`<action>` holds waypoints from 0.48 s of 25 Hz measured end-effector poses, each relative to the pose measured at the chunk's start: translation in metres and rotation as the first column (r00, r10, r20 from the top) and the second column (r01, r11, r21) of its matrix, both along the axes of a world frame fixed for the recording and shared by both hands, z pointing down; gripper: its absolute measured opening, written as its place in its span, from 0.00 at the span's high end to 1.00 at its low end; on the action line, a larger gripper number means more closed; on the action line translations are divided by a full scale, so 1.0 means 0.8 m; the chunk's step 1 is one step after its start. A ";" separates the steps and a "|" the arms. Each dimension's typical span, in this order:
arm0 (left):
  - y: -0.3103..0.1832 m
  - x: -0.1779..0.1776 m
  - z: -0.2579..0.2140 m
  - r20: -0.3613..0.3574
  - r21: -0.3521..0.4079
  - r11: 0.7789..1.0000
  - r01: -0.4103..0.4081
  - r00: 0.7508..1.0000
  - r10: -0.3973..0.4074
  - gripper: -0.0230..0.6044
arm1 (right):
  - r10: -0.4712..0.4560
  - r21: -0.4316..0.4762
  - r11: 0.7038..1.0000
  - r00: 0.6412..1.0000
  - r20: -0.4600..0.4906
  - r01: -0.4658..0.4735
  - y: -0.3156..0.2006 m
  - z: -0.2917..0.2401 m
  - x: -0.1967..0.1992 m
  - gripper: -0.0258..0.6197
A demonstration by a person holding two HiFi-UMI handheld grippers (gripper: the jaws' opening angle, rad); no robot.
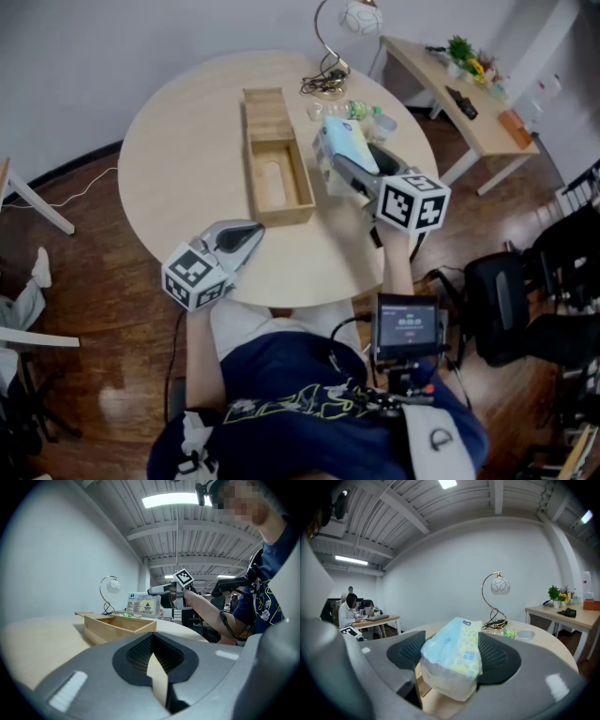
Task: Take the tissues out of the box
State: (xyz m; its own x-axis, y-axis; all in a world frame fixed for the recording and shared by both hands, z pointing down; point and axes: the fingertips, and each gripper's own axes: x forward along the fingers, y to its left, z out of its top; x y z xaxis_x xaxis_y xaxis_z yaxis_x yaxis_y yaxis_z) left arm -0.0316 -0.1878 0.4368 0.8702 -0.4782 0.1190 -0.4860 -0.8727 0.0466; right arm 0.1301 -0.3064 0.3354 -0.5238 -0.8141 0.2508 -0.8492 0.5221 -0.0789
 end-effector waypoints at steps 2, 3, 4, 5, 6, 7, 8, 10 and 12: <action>0.000 0.000 0.000 0.001 0.000 1.000 0.001 1.000 -0.001 0.96 | 0.009 -0.008 1.000 1.000 -0.001 -0.009 -0.003 0.005 0.005 0.43; -0.001 0.000 0.000 0.001 0.000 1.000 0.001 1.000 -0.001 0.96 | 0.012 -0.010 1.000 1.000 -0.001 -0.012 -0.004 0.008 0.007 0.43; -0.001 0.000 0.000 0.001 0.000 1.000 0.001 1.000 -0.001 0.96 | 0.014 -0.014 1.000 1.000 -0.001 -0.014 -0.004 0.010 0.009 0.42; -0.001 0.000 0.001 0.001 -0.001 1.000 0.001 1.000 -0.001 0.96 | 0.016 -0.018 1.000 1.000 -0.002 -0.016 -0.005 0.014 0.011 0.43; -0.001 0.000 0.001 0.002 -0.001 1.000 0.001 1.000 -0.001 0.96 | 0.017 -0.022 1.000 1.000 -0.002 -0.017 -0.006 0.017 0.013 0.42; 0.000 0.001 0.002 0.002 -0.002 1.000 0.001 1.000 -0.001 0.96 | 0.018 -0.028 0.999 1.000 -0.003 -0.018 -0.007 0.020 0.015 0.43; 0.000 0.001 0.002 0.002 -0.002 1.000 0.002 1.000 -0.002 0.96 | 0.020 -0.033 0.999 1.000 -0.005 -0.020 -0.008 0.024 0.016 0.42; 0.000 0.001 0.002 0.002 -0.002 1.000 0.001 1.000 -0.001 0.96 | 0.026 -0.043 0.999 1.000 -0.008 -0.026 -0.008 0.029 0.020 0.42; -0.001 0.001 0.001 0.001 -0.001 1.000 0.000 1.000 0.000 0.96 | 0.029 -0.050 0.998 1.000 -0.009 -0.030 -0.008 0.033 0.021 0.43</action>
